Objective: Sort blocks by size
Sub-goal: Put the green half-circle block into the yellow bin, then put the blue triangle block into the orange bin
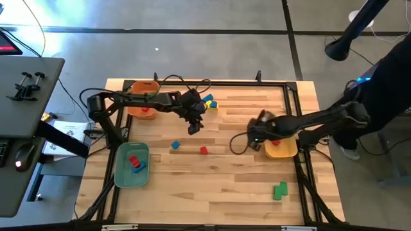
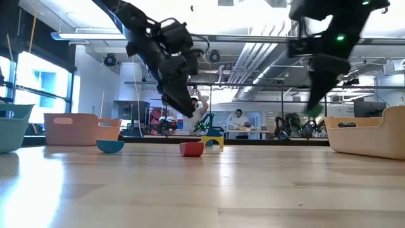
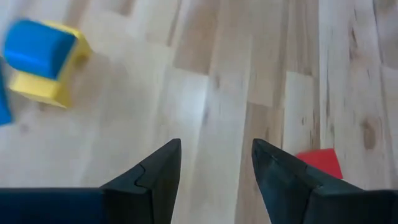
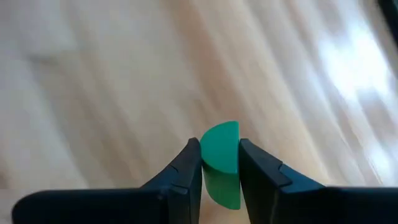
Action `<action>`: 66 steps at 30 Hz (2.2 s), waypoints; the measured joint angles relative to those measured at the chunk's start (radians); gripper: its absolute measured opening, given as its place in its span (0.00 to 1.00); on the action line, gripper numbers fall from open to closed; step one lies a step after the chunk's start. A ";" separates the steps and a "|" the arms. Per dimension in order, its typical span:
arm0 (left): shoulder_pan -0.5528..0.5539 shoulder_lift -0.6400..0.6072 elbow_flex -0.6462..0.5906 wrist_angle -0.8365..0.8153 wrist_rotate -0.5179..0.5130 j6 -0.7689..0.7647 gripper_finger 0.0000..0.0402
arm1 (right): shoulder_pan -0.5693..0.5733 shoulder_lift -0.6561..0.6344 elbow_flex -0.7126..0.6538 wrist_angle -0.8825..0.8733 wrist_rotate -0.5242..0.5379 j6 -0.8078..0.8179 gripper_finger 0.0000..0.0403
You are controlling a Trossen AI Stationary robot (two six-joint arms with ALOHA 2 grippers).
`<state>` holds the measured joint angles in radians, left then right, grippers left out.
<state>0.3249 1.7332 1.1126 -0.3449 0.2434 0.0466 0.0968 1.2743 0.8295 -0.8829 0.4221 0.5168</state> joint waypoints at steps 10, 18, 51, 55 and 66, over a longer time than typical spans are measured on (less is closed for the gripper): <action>-0.016 -0.183 -0.129 0.122 -0.178 0.007 0.46 | 0.028 -0.133 -0.078 -0.321 0.029 0.555 0.21; -0.016 -0.361 -0.334 0.331 -0.210 -0.117 0.46 | 0.007 -0.150 -0.234 -0.176 -0.016 0.683 0.22; -0.135 -0.444 -0.513 0.759 -0.282 -0.228 0.46 | 0.072 -0.159 -0.109 -0.047 0.497 0.454 0.51; -0.150 -0.444 -0.513 0.762 -0.285 -0.218 0.46 | 0.088 -0.156 -0.171 0.321 0.576 0.244 0.51; -0.193 -0.436 -0.513 0.831 -0.339 -0.129 0.46 | 0.087 -0.156 -0.454 1.185 0.509 -0.145 0.51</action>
<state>0.1321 1.2970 0.5999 0.4858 -0.0960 -0.0827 0.1833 1.1187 0.3757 0.3023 0.9312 0.3723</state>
